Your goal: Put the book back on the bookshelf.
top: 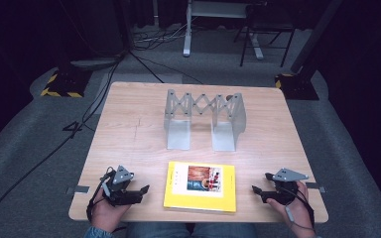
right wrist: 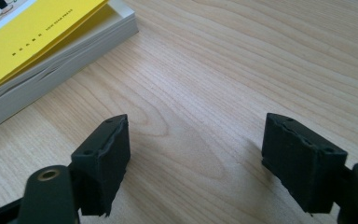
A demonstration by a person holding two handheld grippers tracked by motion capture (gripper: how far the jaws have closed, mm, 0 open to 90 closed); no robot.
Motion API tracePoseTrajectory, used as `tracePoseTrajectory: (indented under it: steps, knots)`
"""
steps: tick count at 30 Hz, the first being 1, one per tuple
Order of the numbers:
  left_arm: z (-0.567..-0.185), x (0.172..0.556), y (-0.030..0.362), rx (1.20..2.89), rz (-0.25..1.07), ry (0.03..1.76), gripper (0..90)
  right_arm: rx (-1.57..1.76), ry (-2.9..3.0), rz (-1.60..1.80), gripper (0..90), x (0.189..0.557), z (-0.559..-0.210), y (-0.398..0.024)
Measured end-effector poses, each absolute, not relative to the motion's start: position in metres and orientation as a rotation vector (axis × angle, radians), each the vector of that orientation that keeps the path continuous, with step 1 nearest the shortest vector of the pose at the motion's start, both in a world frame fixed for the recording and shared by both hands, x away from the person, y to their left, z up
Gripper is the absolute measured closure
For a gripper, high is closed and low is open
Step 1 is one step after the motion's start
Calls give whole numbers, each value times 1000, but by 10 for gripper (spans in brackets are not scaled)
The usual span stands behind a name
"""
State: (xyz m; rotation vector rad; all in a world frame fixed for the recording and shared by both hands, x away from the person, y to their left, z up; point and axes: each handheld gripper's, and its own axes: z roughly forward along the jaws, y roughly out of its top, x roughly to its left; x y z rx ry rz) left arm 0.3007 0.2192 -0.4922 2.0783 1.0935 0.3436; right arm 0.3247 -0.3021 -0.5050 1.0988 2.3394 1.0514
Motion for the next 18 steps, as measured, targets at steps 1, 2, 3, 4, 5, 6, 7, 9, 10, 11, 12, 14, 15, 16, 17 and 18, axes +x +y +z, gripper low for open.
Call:
tracePoseTrajectory:
  steps: [1, 2, 3, 4, 5, 6, 7, 9, 10, 11, 12, 14, 15, 16, 17, 18]
  knots:
    - [-489, 300, 218, 2065, 326, 1087, 250, 1099, 2339, 1051, 241, 325, -505, -302]
    - [-486, 300, 217, 2058, 318, 1082, 256, 1100, 2339, 1051, 241, 325, -505, -302]
    - [-486, 300, 217, 2058, 318, 1082, 256, 1100, 2339, 1051, 241, 325, -505, -302]
    - [-480, 298, 214, 2043, 306, 1070, 257, 1100, 2339, 1051, 242, 325, -505, -302]
    - [-480, 298, 214, 2043, 306, 1070, 261, 1100, 2339, 1051, 242, 325, -505, -302]
    - [-473, 298, 211, 2029, 308, 1052, 265, 1100, 2339, 1051, 241, 325, -505, -302]
    - [-473, 298, 211, 2029, 308, 1052, 265, 1100, 2339, 1051, 241, 325, -505, -302]
    - [-466, 298, 208, 2013, 301, 1036, 265, 1100, 2339, 1051, 242, 325, -505, -302]
    - [-463, 298, 206, 2010, 300, 1029, 264, 1099, 2339, 1051, 242, 325, -505, -302]
    - [-462, 299, 204, 2002, 295, 1029, 263, 1100, 2339, 1051, 242, 325, -505, -302]
    - [-460, 300, 202, 2000, 278, 1025, 263, 1099, 2339, 1050, 242, 325, -505, -302]
    - [-461, 305, 196, 2002, 270, 1022, 260, 1100, 2339, 1051, 242, 325, -505, -302]
    - [-462, 309, 192, 2004, 257, 1021, 256, 1100, 2339, 1051, 242, 325, -505, -302]
    - [-462, 309, 192, 2004, 257, 1021, 252, 1100, 2339, 1051, 242, 325, -505, -302]
    - [-464, 312, 187, 2002, 240, 1018, 252, 1100, 2339, 1051, 242, 325, -505, -302]
    - [-465, 315, 184, 2006, 232, 1014, 248, 1100, 2339, 1051, 242, 325, -505, -302]
